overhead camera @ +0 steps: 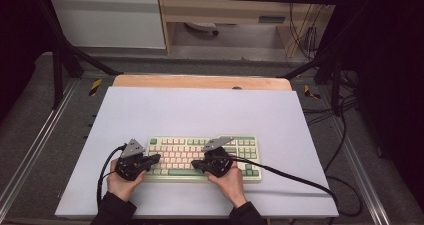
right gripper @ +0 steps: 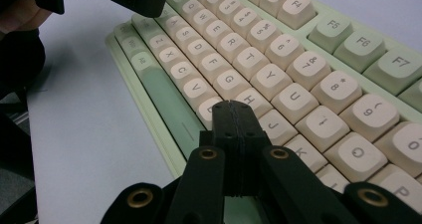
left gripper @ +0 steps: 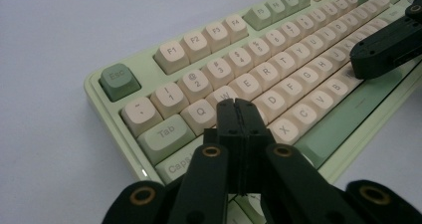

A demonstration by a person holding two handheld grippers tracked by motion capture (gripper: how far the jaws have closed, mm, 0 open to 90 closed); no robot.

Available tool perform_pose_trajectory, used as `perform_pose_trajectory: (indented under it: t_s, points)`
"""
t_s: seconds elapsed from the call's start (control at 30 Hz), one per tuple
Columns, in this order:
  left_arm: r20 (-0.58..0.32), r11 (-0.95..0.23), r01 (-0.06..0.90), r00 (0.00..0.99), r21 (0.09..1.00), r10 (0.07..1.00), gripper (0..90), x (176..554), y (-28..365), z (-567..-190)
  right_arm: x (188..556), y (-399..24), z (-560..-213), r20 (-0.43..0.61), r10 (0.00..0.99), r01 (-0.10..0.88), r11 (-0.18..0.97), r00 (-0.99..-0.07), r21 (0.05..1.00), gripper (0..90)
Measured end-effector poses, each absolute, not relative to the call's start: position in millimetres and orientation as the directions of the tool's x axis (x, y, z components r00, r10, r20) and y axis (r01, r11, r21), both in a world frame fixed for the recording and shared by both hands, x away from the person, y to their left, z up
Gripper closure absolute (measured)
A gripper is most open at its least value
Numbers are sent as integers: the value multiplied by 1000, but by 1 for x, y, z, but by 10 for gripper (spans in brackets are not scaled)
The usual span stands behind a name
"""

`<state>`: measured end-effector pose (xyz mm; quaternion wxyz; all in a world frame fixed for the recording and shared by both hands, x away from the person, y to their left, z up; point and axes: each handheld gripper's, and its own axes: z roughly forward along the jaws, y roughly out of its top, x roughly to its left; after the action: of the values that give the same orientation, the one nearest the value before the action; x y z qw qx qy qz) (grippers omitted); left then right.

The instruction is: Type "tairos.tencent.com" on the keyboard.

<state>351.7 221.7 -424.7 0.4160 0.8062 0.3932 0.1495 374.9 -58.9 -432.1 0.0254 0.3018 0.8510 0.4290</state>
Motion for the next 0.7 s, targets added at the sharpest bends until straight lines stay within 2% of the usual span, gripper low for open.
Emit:
perform_pose_trajectory:
  t_s: [0.7]
  points:
    - [-85, -346, 506, 650, 790, 755, 900, 351, 221, -424, 374, -60, -424, 185, 534, 468, 463, -825, 753, 900]
